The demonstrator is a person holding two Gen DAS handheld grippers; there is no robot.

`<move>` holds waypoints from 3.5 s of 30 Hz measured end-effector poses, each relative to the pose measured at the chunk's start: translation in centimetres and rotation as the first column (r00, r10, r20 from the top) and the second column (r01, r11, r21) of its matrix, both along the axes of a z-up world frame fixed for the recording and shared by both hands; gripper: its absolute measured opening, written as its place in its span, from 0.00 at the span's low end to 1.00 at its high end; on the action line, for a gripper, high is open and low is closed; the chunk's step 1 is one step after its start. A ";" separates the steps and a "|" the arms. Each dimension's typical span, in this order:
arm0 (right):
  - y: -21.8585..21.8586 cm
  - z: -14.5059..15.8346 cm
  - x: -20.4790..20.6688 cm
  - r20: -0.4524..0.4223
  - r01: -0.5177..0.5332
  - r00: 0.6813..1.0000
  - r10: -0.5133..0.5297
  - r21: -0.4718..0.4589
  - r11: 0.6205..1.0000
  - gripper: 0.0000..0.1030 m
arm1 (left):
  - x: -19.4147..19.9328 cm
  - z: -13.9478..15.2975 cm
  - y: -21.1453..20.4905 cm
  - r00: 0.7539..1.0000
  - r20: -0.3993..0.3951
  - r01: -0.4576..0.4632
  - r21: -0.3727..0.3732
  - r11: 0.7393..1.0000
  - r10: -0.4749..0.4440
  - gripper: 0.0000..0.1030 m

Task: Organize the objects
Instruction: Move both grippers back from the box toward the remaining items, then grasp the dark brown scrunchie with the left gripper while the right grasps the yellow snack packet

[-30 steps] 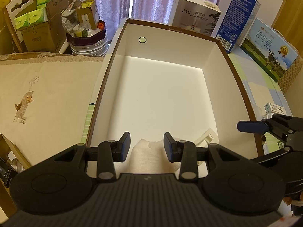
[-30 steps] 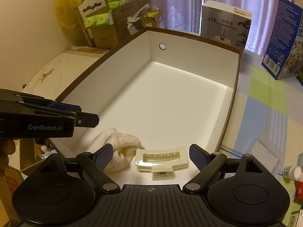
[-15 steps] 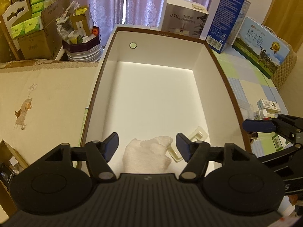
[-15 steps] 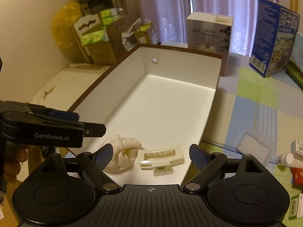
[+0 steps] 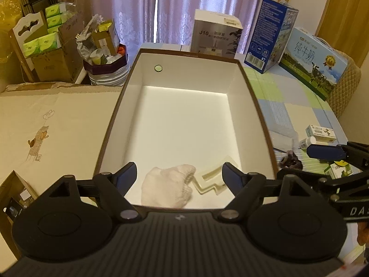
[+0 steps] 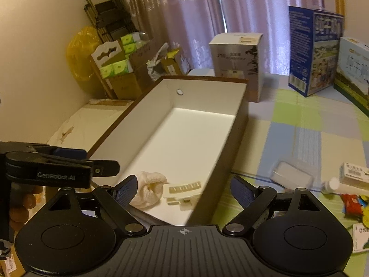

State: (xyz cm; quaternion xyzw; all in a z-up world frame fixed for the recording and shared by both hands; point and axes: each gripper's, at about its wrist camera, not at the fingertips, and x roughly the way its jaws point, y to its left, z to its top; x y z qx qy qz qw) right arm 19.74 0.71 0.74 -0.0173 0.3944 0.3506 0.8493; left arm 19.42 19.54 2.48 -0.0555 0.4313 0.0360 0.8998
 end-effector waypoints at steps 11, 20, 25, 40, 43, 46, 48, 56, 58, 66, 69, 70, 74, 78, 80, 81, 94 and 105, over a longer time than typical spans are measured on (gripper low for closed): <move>-9.4 -0.5 -0.8 -0.044 0.098 0.994 -0.098 -0.013 0.995 0.83 | -2.1 0.3 -7.0 0.998 0.002 0.068 -0.019 0.998 -0.068 0.78; -17.6 -0.9 -0.3 -0.076 0.214 0.974 -0.215 -0.022 0.977 0.83 | -1.2 -0.9 -13.9 0.987 -0.027 0.156 -0.049 0.987 -0.157 0.78; -20.7 -1.3 0.2 -0.078 0.255 0.963 -0.257 -0.031 0.966 0.83 | -0.5 -1.7 -17.2 0.980 -0.045 0.189 -0.053 0.981 -0.192 0.79; -28.5 -3.4 2.4 -0.159 0.378 0.909 -0.386 -0.081 0.922 0.83 | 2.4 -4.8 -23.5 0.960 -0.081 0.267 -0.037 0.963 -0.270 0.78; -29.5 -3.7 2.9 -0.163 0.397 0.899 -0.406 -0.084 0.914 0.83 | 3.2 -5.5 -24.2 0.958 -0.087 0.270 -0.033 0.962 -0.272 0.78; -30.3 -4.0 3.3 -0.164 0.418 0.889 -0.427 -0.087 0.904 0.82 | 4.0 -6.3 -24.7 0.958 -0.087 0.273 -0.021 0.962 -0.274 0.77; -30.5 -4.2 3.7 -0.161 0.426 0.886 -0.436 -0.093 0.900 0.82 | 4.5 -6.7 -24.9 0.958 -0.081 0.274 -0.016 0.962 -0.275 0.77; -31.6 -5.0 4.8 -0.164 0.453 0.871 -0.464 -0.099 0.886 0.82 | 7.6 -9.2 -25.4 0.958 -0.105 0.271 0.019 0.962 -0.268 0.72; -31.8 -5.1 5.1 -0.167 0.460 0.867 -0.470 -0.101 0.882 0.82 | 8.4 -9.8 -25.5 0.957 -0.110 0.272 0.026 0.962 -0.268 0.71; -32.3 -5.6 6.1 -0.163 0.481 0.855 -0.493 -0.108 0.870 0.82 | 11.5 -12.5 -25.9 0.954 -0.148 0.272 0.060 0.960 -0.261 0.69; -32.2 -5.6 6.5 -0.152 0.484 0.856 -0.495 -0.103 0.869 0.82 | 12.4 -13.2 -26.0 0.954 -0.150 0.272 0.070 0.960 -0.260 0.66; -32.2 -5.6 6.6 -0.148 0.484 0.857 -0.494 -0.100 0.869 0.82 | 12.7 -13.4 -25.9 0.954 -0.154 0.272 0.073 0.959 -0.259 0.64; -31.7 -5.3 7.4 -0.108 0.484 0.865 -0.489 -0.073 0.872 0.82 | 13.5 -14.2 -25.9 0.953 -0.162 0.270 0.080 0.960 -0.254 0.61; -30.7 -5.3 8.6 -0.065 0.471 0.878 -0.475 -0.064 0.880 0.82 | 13.8 -14.8 -25.8 0.950 -0.166 0.278 0.068 0.958 -0.264 0.39; -30.1 -5.7 9.4 -0.054 0.465 0.881 -0.469 -0.083 0.882 0.82 | 13.7 -15.0 -25.6 0.951 -0.155 0.277 0.049 0.960 -0.266 0.32; -29.8 -6.0 9.8 -0.050 0.462 0.883 -0.467 -0.089 0.882 0.82 | 13.6 -15.0 -25.6 0.952 -0.147 0.278 0.051 0.959 -0.268 0.28; -27.5 -9.8 14.1 -0.037 0.450 0.885 -0.463 -0.186 0.874 0.81 | 13.7 -13.9 -23.3 0.969 -0.134 0.215 0.028 0.976 -0.210 0.26; -25.0 -12.1 15.5 0.050 0.426 0.899 -0.435 -0.334 0.841 0.67 | 13.8 -14.4 -23.2 0.968 -0.141 0.213 0.016 0.977 -0.208 0.26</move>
